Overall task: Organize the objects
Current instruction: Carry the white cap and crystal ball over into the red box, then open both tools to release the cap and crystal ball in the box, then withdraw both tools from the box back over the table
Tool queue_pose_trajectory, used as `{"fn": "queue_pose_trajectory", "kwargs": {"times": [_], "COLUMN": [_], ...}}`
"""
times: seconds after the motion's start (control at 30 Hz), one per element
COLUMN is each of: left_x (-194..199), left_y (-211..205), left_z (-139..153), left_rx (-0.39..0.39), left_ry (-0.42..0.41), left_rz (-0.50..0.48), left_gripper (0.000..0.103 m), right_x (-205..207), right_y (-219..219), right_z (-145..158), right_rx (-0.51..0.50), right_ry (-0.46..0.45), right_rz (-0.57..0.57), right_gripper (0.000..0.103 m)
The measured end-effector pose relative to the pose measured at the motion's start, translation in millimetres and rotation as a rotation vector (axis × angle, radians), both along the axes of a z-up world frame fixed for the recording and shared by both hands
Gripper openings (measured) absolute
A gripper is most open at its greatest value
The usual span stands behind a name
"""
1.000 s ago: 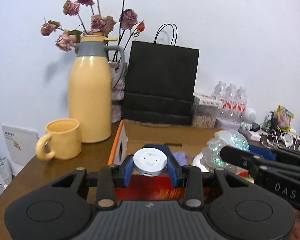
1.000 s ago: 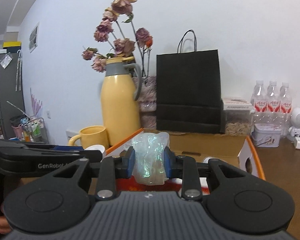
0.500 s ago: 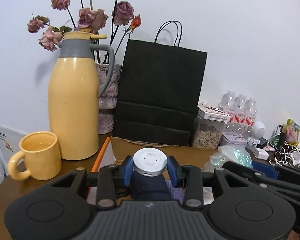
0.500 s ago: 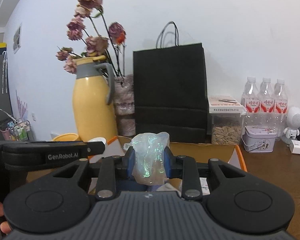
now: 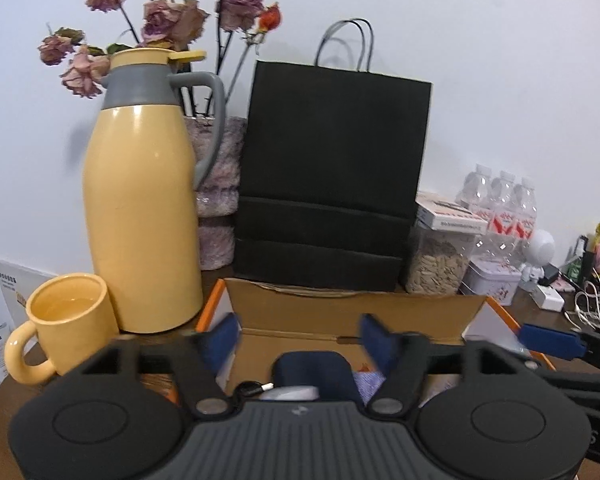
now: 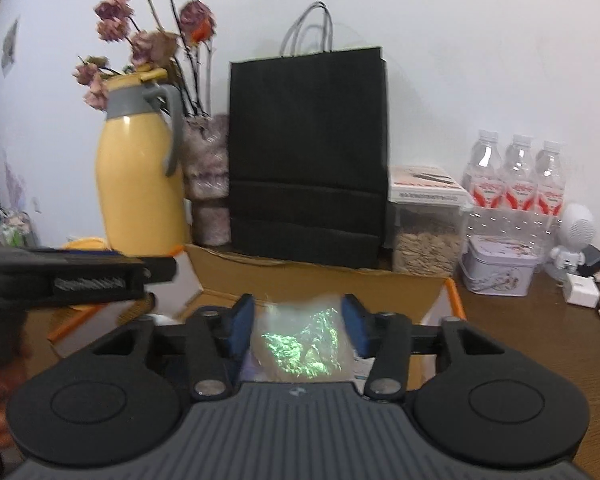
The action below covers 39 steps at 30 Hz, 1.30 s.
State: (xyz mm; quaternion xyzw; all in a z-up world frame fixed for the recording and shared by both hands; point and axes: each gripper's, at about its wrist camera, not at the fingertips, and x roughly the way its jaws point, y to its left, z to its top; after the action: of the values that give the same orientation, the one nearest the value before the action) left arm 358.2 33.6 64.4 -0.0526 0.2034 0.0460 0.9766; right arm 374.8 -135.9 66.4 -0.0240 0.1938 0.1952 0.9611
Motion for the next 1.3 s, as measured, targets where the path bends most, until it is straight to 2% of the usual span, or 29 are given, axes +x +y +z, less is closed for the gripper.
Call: {"fn": "queue_pose_trajectory", "kwargs": {"times": [0.03, 0.07, 0.1, 0.17, 0.2, 0.53, 0.67, 0.93, 1.07, 1.3], "left_x": [-0.5, -1.4, -2.9, -4.2, -4.7, -9.0, -16.4, -43.9, -60.3, -87.9], "left_y": [1.0, 1.4, 1.4, 0.9, 0.3, -4.1, -4.5, -4.5, -6.0, 0.0], "left_z": [0.4, 0.8, 1.4, 2.0, 2.1, 0.2, -0.1, -2.2, -7.0, -11.2], "left_rx": [0.001, 0.003, 0.008, 0.018, 0.024, 0.04, 0.04, 0.052, 0.08, 0.074], "left_ry": [-0.004, -0.008, -0.015, -0.02, -0.019, -0.013, -0.034, -0.084, -0.084, -0.078], "left_rz": [0.008, 0.015, 0.023, 0.028, 0.03, 0.021, 0.02, 0.03, 0.027, 0.028], "left_gripper": [0.094, 0.097, 0.1, 0.103, 0.103, 0.103, 0.103, 0.103, 0.103, 0.103], "right_x": [1.9, 2.4, 2.3, 1.6, 1.2, -3.3, -7.0, -26.6, -39.9, -66.1], "right_y": [-1.8, -2.6, -3.4, -3.9, -4.4, -5.2, -7.0, -11.2, -12.9, -10.7], "right_z": [-0.9, -1.6, -1.9, -1.6, -1.2, 0.3, 0.0, 1.7, 2.5, 4.0], "right_rx": [-0.004, -0.009, -0.013, -0.023, -0.025, -0.038, -0.04, -0.041, -0.041, -0.044], "right_ry": [0.009, 0.012, 0.011, 0.01, 0.009, 0.004, -0.001, -0.041, -0.071, -0.121], "right_rz": [-0.012, -0.018, -0.026, -0.038, -0.04, -0.043, -0.042, -0.031, -0.027, -0.006], "right_gripper": [0.074, 0.084, 0.088, 0.102, 0.103, 0.103, 0.103, 0.103, 0.103, 0.103]}}
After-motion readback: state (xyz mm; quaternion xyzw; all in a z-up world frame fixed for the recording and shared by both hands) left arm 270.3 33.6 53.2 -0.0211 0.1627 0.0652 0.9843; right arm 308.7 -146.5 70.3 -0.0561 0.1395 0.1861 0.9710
